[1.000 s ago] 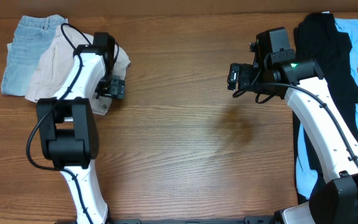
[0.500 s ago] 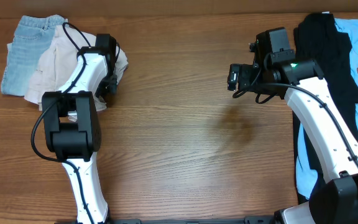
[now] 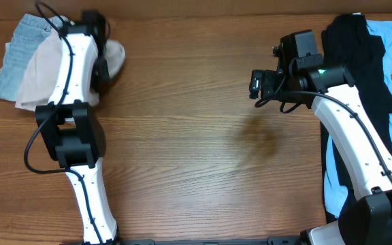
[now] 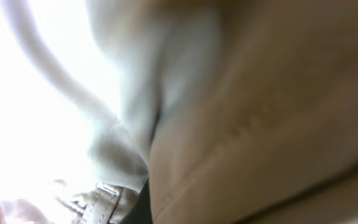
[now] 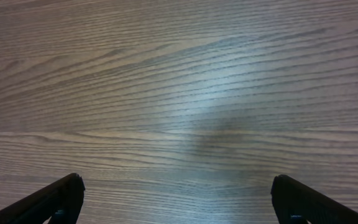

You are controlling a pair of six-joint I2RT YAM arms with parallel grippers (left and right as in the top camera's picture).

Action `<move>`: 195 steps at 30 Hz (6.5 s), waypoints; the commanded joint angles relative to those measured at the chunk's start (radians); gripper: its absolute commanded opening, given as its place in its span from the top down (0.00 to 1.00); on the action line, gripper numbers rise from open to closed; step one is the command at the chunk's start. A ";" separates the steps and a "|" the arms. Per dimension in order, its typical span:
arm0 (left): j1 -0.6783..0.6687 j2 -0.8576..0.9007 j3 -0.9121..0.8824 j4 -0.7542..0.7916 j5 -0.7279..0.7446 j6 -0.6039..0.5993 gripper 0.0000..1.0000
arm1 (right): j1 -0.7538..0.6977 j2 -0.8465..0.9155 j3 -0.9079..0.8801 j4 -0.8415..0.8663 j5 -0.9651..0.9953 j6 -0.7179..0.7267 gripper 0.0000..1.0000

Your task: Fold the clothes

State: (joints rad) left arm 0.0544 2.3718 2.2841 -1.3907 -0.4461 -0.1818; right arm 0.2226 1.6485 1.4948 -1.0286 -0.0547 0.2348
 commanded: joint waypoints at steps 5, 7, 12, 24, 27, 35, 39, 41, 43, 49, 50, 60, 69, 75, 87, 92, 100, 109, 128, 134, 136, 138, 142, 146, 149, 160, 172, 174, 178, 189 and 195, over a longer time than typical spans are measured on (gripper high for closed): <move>0.010 -0.030 0.386 -0.090 -0.009 0.007 0.96 | -0.001 0.005 -0.003 0.003 0.010 -0.004 0.00; 0.014 -0.030 0.413 -0.076 -0.010 0.034 0.96 | -0.001 0.005 -0.003 -0.003 0.010 -0.004 0.00; 0.019 -0.031 0.435 -0.071 -0.006 0.053 0.96 | -0.001 0.005 -0.003 -0.021 0.010 -0.008 0.00; 0.073 -0.166 0.435 0.026 -0.112 0.086 0.96 | -0.001 0.005 -0.003 -0.021 0.010 -0.008 0.00; 0.108 -0.195 0.435 0.089 -0.111 0.117 0.96 | -0.001 0.005 -0.003 -0.023 0.010 -0.008 0.00; 0.210 -0.201 0.435 0.192 -0.100 0.190 0.96 | -0.001 0.005 -0.003 -0.032 0.009 -0.007 0.00; 0.313 -0.201 0.435 0.244 0.026 0.194 0.96 | 0.000 0.005 -0.003 -0.031 0.009 -0.003 0.00; 0.362 -0.201 0.434 0.276 0.074 0.194 0.96 | -0.001 0.005 -0.003 -0.030 0.009 -0.003 0.00; 0.389 -0.201 0.432 0.307 0.085 0.194 0.96 | 0.000 0.005 -0.003 -0.027 0.009 -0.003 0.00; 0.478 -0.201 0.333 0.501 0.145 0.270 0.96 | 0.000 0.005 -0.003 0.001 0.009 -0.003 0.00; 0.483 -0.200 0.301 0.538 0.144 0.295 0.96 | 0.000 0.005 -0.003 0.003 0.009 -0.003 0.00; 0.457 -0.127 -0.057 0.841 0.122 0.384 0.96 | -0.001 0.005 -0.003 0.002 0.009 -0.004 0.00; 0.338 -0.042 -0.123 0.783 0.129 0.380 0.96 | -0.001 0.005 -0.003 0.024 0.010 -0.004 0.00; 0.201 -0.042 -0.122 0.665 0.129 0.376 0.87 | -0.001 0.005 -0.003 0.049 0.009 -0.004 0.00; 0.102 -0.078 -0.076 0.322 0.200 0.197 0.02 | -0.001 0.005 -0.003 0.036 0.009 -0.008 0.00; 0.161 -0.152 0.031 0.312 0.433 0.130 0.00 | -0.001 0.005 -0.003 0.028 0.009 -0.008 0.00; 0.311 -0.163 0.046 0.512 0.442 0.024 0.00 | -0.001 0.005 -0.003 0.014 0.010 -0.008 0.00; 0.373 0.084 0.039 0.637 0.420 0.135 0.00 | -0.001 0.005 -0.003 0.017 0.010 -0.008 0.00; 0.404 0.021 0.110 0.475 0.363 0.043 0.00 | 0.000 -0.010 0.077 0.003 0.001 -0.030 0.00; 0.370 -0.233 0.115 0.332 0.399 0.006 0.00 | -0.001 -0.074 0.288 -0.108 0.002 -0.031 0.00; 0.355 -0.304 0.115 0.284 0.403 -0.027 0.00 | 0.000 -0.104 0.352 -0.148 0.006 -0.031 0.00; 0.338 -0.362 0.115 0.244 0.418 -0.029 0.00 | 0.000 -0.140 0.407 -0.190 0.021 -0.031 0.00; 0.291 -0.455 0.115 0.130 0.421 -0.028 0.00 | 0.000 -0.259 0.472 -0.272 0.062 -0.031 0.00; 0.271 -0.467 0.115 0.089 0.421 -0.028 0.00 | 0.000 -0.398 0.472 -0.343 0.062 -0.030 0.00; 0.269 -0.463 0.115 0.085 0.420 -0.028 0.00 | 0.000 -0.460 0.472 -0.390 0.061 -0.030 0.00; 0.269 -0.463 0.114 0.085 0.420 -0.028 0.00 | 0.000 -0.538 0.469 -0.544 0.061 -0.030 0.00; 0.269 -0.463 0.114 0.085 0.420 -0.029 0.00 | -0.002 -0.551 0.304 -0.330 0.066 -0.031 0.00; 0.269 -0.463 0.114 0.085 0.420 -0.028 0.00 | -0.002 -0.597 0.163 -0.108 0.064 -0.040 0.00; 0.269 -0.463 0.114 0.085 0.420 -0.028 0.00 | -0.002 -0.757 -0.262 0.400 0.053 -0.061 0.00; 0.269 -0.463 0.114 0.085 0.420 -0.028 0.00 | -0.027 -1.304 -1.215 1.020 0.048 -0.076 0.00; 0.269 -0.463 0.114 0.085 0.420 -0.028 0.00 | -0.061 -1.516 -1.419 1.009 -0.011 -0.080 0.00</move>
State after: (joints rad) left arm 0.3267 1.9095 2.3970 -1.3090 -0.0296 -0.1932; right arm 0.1726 0.1997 0.1226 -0.0257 -0.0349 0.1642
